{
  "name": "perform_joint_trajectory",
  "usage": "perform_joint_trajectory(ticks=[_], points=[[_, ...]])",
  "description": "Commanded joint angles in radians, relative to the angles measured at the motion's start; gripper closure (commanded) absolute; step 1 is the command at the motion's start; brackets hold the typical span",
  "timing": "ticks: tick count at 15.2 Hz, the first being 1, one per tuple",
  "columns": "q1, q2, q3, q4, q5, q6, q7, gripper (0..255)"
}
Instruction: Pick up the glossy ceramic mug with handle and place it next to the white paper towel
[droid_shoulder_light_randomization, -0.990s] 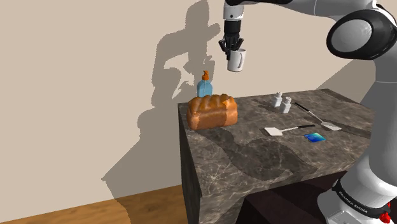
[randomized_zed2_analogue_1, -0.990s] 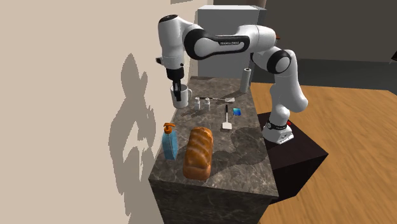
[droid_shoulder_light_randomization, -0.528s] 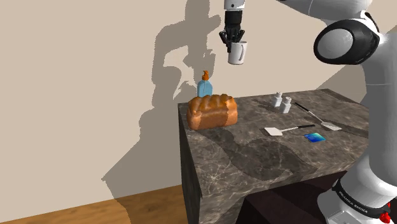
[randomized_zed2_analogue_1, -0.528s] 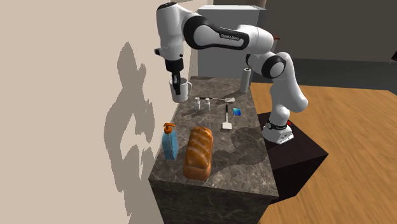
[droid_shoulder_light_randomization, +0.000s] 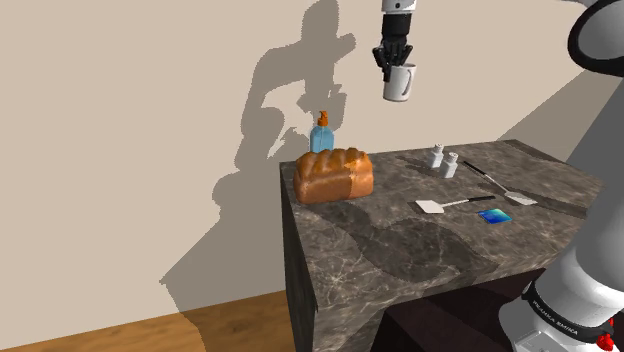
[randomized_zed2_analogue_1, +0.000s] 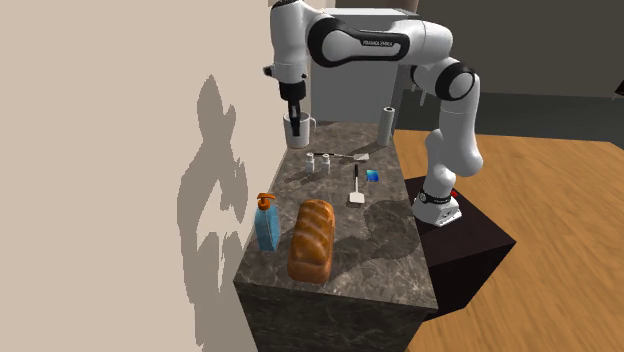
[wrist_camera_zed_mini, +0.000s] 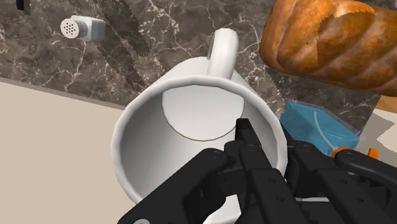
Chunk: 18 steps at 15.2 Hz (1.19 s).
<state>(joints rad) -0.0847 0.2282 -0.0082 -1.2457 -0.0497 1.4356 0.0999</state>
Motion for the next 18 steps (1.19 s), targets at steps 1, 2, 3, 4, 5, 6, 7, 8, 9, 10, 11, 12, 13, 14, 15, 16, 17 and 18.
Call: perform_joint_trajectory(ticks=[1,2,3,4,5,6,7,8,9,10,11,12,13,14,15,16,17,18], points=[[-0.024,-0.062,-0.014,-0.085,0.001,0.026,-0.038,255],[-0.034,-0.095,-0.021,-0.129,0.001,0.038,-0.054,255],[-0.044,-0.126,-0.029,-0.17,0.0,0.049,-0.071,255],[-0.053,-0.156,-0.037,-0.209,-0.001,0.059,-0.088,255],[-0.063,-0.184,-0.045,-0.245,-0.002,0.067,-0.105,255],[-0.072,-0.211,-0.054,-0.279,-0.004,0.075,-0.123,255],[-0.081,-0.237,-0.063,-0.311,-0.006,0.082,-0.141,255],[-0.09,-0.262,-0.072,-0.341,-0.009,0.088,-0.159,255],[-0.099,-0.287,-0.082,-0.369,-0.012,0.094,-0.178,255],[-0.108,-0.31,-0.092,-0.396,-0.015,0.098,-0.196,255],[-0.117,-0.332,-0.102,-0.421,-0.019,0.103,-0.215,255],[-0.126,-0.353,-0.113,-0.445,-0.023,0.107,-0.234,255],[-0.135,-0.373,-0.124,-0.467,-0.028,0.11,-0.253,255],[-0.144,-0.393,-0.135,-0.488,-0.032,0.113,-0.273,255],[-0.152,-0.411,-0.147,-0.507,-0.038,0.115,-0.292,255],[-0.161,-0.429,-0.158,-0.525,-0.043,0.118,-0.312,255],[-0.17,-0.446,-0.171,-0.542,-0.049,0.119,-0.332,255],[-0.179,-0.462,-0.183,-0.558,-0.055,0.121,-0.352,255]])
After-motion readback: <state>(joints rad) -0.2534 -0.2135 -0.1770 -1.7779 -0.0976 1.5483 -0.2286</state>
